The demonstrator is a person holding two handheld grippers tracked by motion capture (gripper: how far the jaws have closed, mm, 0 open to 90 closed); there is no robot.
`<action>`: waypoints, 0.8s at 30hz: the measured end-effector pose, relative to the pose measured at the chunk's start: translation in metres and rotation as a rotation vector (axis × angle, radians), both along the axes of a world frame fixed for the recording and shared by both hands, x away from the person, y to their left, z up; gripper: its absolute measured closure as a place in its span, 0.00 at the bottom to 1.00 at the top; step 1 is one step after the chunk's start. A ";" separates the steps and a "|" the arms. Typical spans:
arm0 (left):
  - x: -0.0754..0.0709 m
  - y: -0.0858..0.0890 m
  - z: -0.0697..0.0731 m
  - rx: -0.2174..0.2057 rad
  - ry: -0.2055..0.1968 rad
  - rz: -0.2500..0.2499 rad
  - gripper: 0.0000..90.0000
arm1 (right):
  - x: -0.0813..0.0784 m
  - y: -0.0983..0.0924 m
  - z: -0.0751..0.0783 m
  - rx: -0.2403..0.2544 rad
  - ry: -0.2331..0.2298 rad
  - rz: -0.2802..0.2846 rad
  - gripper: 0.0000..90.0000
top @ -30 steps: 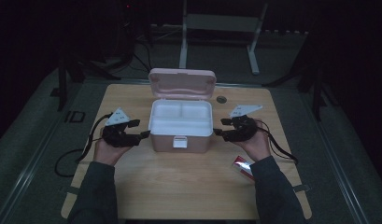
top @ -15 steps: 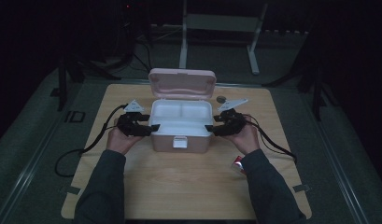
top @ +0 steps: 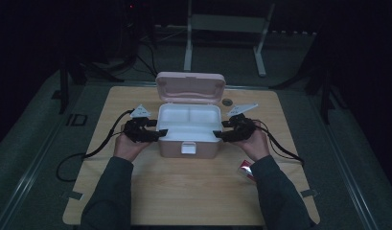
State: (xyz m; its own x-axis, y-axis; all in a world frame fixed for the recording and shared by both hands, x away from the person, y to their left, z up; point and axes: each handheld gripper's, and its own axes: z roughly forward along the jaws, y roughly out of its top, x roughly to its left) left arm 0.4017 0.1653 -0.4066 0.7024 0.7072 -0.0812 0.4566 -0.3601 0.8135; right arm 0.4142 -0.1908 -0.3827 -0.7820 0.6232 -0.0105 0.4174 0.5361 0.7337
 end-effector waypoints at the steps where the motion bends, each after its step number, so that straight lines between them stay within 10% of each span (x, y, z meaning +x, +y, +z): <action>1: -0.002 -0.002 0.000 0.001 -0.002 0.000 0.41 | -0.001 -0.001 0.000 0.004 0.003 -0.001 0.47; 24: -0.022 -0.025 0.000 -0.007 0.019 -0.001 0.41 | -0.020 -0.023 -0.001 -0.001 0.029 -0.032 0.47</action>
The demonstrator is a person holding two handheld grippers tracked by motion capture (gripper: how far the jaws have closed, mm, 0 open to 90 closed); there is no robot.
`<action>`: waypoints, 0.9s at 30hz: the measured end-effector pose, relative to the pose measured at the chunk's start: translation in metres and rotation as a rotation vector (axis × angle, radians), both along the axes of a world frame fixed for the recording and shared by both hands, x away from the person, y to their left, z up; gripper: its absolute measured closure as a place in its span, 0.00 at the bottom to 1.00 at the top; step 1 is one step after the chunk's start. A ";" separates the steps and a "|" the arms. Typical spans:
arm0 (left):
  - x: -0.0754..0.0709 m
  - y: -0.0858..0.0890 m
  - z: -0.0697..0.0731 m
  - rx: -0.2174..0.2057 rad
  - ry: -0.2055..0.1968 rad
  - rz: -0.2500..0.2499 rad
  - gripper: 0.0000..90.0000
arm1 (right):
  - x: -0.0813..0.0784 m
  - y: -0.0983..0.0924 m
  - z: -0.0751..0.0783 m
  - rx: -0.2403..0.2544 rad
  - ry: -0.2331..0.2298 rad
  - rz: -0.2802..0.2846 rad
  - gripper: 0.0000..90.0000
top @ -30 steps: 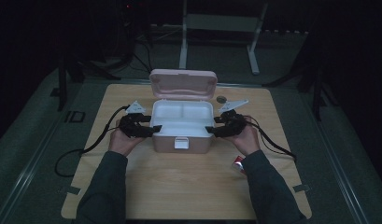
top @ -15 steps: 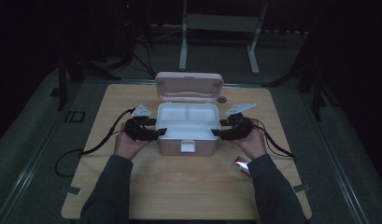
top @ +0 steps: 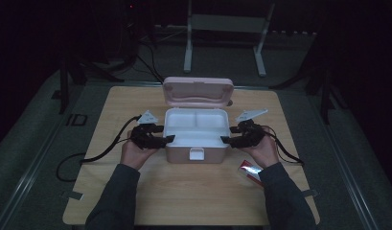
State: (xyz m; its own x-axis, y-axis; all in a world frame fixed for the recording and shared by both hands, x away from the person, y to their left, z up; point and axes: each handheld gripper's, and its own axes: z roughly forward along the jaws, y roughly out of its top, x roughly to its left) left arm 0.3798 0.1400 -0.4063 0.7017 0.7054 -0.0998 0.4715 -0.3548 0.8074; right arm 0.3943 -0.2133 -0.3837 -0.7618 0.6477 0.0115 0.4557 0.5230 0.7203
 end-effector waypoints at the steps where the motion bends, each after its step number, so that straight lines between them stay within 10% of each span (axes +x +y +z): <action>1: -0.001 -0.001 0.000 0.003 0.001 -0.004 0.41 | -0.001 -0.001 0.000 0.000 0.001 -0.003 0.47; 27: -0.017 -0.012 0.000 -0.021 0.018 -0.017 0.42 | -0.020 -0.017 0.000 0.005 0.006 0.001 0.46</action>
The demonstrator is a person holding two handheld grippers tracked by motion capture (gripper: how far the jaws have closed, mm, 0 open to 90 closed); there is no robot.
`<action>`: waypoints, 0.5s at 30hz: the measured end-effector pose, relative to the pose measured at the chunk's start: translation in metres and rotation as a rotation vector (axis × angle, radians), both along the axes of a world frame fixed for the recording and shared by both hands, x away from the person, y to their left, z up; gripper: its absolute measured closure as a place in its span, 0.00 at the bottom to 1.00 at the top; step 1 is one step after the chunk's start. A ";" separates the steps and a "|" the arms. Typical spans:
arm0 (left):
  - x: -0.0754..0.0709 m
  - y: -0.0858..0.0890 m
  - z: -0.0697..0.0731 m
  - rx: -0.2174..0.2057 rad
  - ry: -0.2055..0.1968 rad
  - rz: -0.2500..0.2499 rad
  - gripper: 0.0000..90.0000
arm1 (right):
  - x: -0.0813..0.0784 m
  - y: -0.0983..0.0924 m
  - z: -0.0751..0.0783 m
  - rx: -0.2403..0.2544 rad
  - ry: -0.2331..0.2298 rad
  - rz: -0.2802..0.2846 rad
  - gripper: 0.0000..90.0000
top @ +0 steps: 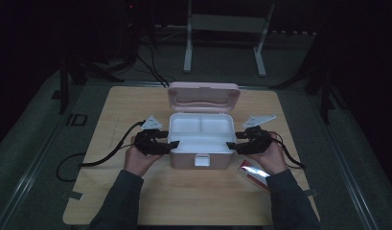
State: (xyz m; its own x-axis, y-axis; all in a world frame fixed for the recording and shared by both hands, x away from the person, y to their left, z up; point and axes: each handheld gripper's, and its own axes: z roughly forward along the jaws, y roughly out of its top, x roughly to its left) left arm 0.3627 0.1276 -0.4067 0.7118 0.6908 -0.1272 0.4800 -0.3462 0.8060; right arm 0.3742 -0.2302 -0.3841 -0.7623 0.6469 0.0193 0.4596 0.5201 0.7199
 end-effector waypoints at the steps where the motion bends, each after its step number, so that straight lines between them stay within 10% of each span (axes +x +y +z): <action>1: 0.000 0.000 0.000 0.002 0.000 0.000 0.42 | 0.000 0.000 0.000 0.000 0.000 0.000 0.46; 15: -0.001 0.005 0.005 0.012 -0.035 -0.001 0.46 | 0.003 -0.009 0.013 0.015 -0.052 0.063 0.49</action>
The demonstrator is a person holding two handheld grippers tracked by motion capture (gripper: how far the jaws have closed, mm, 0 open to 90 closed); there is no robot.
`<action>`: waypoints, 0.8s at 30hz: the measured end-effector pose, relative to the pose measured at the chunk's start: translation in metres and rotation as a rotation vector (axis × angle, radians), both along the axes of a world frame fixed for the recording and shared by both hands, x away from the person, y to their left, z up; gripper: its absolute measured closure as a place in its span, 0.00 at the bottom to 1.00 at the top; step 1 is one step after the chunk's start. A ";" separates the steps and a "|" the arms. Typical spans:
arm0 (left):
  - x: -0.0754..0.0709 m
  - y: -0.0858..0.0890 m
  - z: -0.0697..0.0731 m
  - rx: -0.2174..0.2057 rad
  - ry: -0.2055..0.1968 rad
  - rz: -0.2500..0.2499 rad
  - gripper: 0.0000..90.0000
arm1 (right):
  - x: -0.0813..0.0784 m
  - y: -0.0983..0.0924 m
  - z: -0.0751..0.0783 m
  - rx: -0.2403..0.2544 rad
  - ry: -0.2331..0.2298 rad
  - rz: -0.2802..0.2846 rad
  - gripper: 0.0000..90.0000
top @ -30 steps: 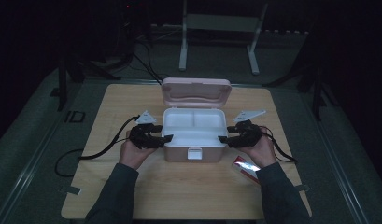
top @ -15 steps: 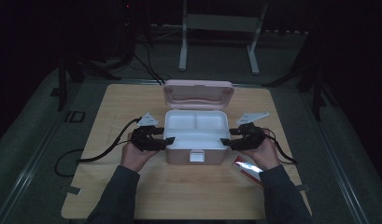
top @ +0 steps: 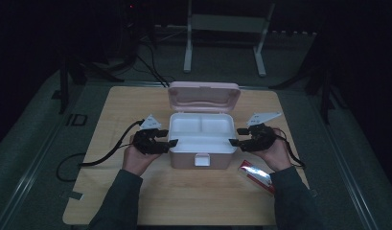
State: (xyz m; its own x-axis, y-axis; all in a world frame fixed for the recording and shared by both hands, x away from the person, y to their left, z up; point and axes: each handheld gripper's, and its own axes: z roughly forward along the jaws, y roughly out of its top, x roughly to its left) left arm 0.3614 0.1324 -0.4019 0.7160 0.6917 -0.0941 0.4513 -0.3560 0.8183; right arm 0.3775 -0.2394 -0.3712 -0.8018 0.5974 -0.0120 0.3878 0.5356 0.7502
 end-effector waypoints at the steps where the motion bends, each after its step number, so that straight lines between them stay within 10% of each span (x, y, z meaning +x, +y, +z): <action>1: -0.001 0.001 0.001 0.001 -0.003 0.000 0.46 | 0.000 -0.001 0.003 0.009 -0.011 0.006 0.50; 8: -0.011 0.016 0.008 -0.018 -0.038 -0.008 0.46 | 0.011 0.004 0.020 0.112 -0.031 0.113 0.64; 15: -0.022 0.030 0.009 0.035 -0.062 0.026 0.46 | 0.023 0.023 0.031 0.061 -0.032 0.156 0.62; 24: -0.030 0.043 -0.001 0.028 -0.047 0.058 0.47 | 0.033 0.053 0.038 -0.121 -0.039 0.234 0.72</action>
State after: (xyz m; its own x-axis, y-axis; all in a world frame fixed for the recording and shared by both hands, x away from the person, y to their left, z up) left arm 0.3314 0.1755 -0.4026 0.6775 0.7344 -0.0410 0.4332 -0.3534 0.8291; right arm 0.4104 -0.1868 -0.3336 -0.9155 0.3882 -0.1055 0.2150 0.6937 0.6874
